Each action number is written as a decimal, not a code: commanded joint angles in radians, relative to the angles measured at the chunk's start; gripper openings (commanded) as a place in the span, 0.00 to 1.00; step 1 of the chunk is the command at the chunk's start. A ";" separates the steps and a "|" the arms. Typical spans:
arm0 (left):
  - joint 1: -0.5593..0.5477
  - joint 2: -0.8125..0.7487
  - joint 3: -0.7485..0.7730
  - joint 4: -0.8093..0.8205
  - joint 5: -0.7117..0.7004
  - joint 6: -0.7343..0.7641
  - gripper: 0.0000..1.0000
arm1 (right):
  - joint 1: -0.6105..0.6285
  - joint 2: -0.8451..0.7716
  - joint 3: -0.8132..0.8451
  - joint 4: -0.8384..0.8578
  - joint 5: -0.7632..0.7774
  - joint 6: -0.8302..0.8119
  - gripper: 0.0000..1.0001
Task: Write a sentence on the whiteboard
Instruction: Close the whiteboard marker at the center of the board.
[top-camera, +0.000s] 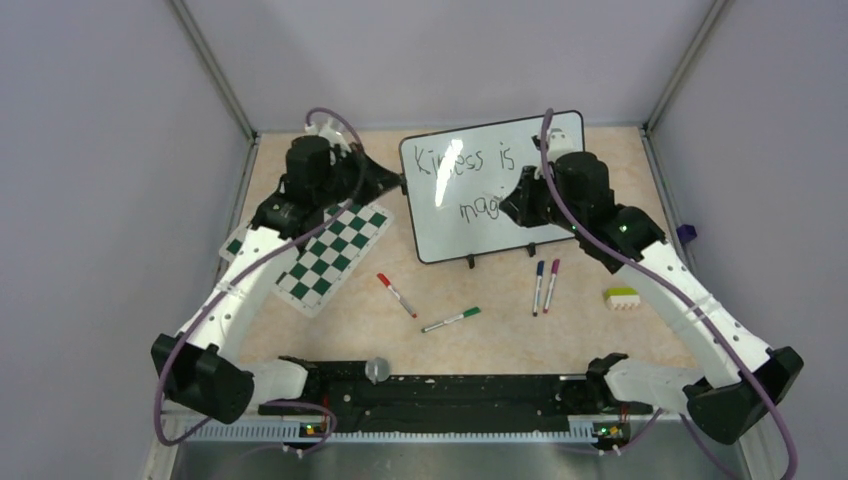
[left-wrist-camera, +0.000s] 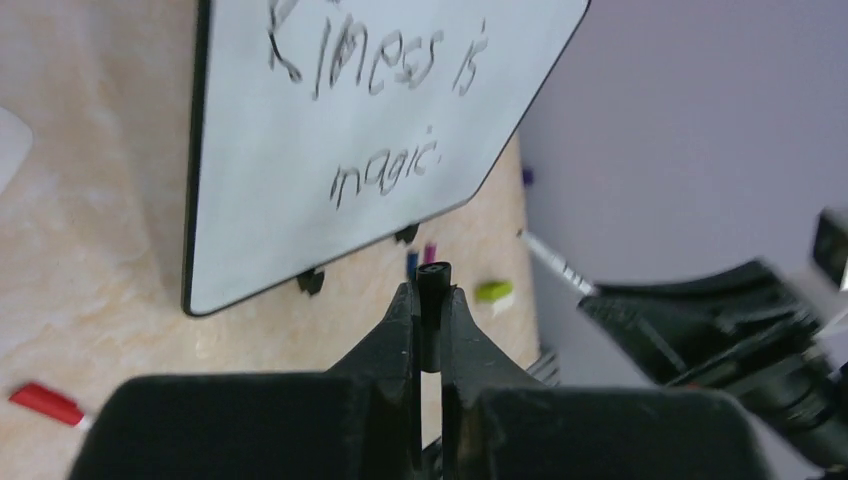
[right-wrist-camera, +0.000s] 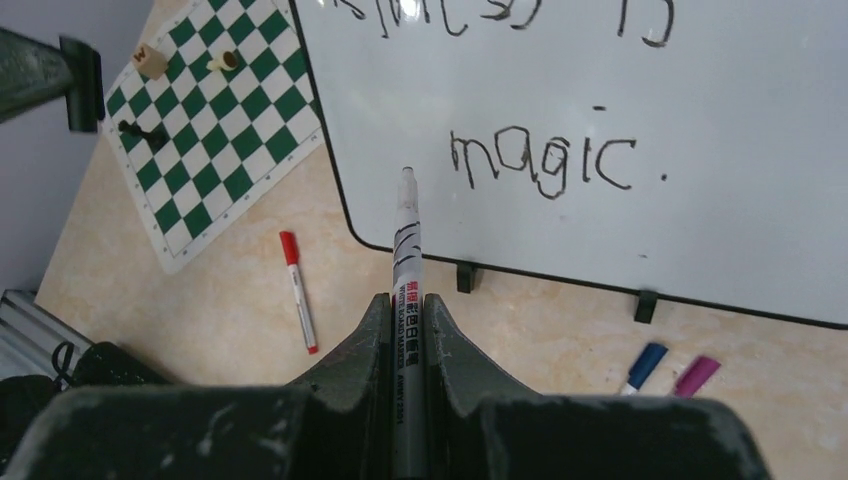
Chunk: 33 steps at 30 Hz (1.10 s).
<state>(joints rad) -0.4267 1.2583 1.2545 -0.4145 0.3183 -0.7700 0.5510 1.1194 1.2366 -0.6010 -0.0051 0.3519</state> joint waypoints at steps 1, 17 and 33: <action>0.137 -0.021 -0.057 0.344 0.144 -0.463 0.00 | 0.048 0.025 0.053 0.180 -0.004 0.029 0.00; 0.152 -0.105 -0.386 0.740 -0.120 -1.117 0.00 | 0.153 0.225 0.211 0.378 -0.154 -0.025 0.00; 0.151 -0.093 -0.433 0.783 -0.156 -1.162 0.00 | 0.205 0.277 0.257 0.394 -0.209 -0.058 0.00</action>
<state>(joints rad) -0.2749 1.1740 0.8337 0.3149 0.1741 -1.9175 0.7383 1.3869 1.4296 -0.2619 -0.1894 0.3145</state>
